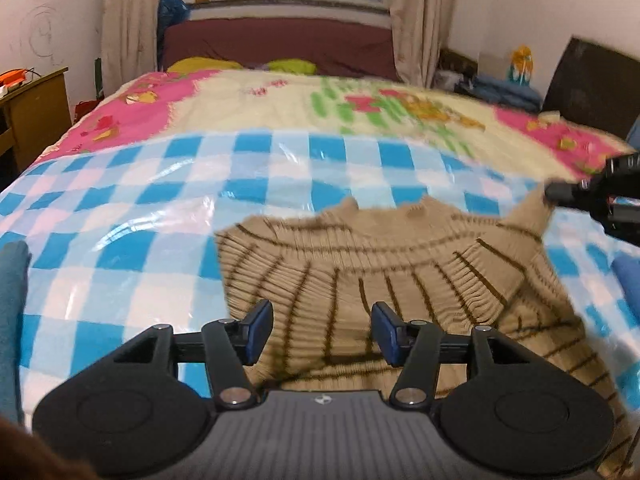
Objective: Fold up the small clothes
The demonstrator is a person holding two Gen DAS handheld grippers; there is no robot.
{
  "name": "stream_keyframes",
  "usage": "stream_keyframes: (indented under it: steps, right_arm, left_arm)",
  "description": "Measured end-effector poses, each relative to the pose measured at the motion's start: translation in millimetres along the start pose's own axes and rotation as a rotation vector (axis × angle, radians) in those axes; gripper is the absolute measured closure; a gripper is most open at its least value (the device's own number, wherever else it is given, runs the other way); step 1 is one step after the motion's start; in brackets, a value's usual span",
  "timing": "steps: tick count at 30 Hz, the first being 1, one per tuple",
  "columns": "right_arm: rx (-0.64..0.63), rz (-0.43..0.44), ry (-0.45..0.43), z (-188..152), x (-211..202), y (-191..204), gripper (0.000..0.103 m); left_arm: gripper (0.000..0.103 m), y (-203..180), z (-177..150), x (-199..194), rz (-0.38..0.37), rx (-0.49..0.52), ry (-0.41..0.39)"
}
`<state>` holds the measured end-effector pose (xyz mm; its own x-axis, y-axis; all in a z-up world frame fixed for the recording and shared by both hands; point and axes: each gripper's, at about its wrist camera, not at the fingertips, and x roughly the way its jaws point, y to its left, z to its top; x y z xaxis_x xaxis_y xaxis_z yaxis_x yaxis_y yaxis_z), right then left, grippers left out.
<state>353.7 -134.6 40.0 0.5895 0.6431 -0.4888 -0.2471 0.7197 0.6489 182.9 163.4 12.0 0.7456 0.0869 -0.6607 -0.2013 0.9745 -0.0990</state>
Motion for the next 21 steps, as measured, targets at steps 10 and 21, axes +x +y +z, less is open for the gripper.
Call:
stream_keyframes:
  steps: [10, 21]
  right_arm:
    - [0.114, -0.125, 0.07, -20, 12, -68, 0.093]
    - [0.146, -0.105, 0.102, -27, 20, -72, 0.089]
  left_arm:
    - [0.046, 0, -16, 14, 0.043, 0.014, 0.074]
    - [0.046, 6, -11, 18, 0.042, -0.009, 0.071]
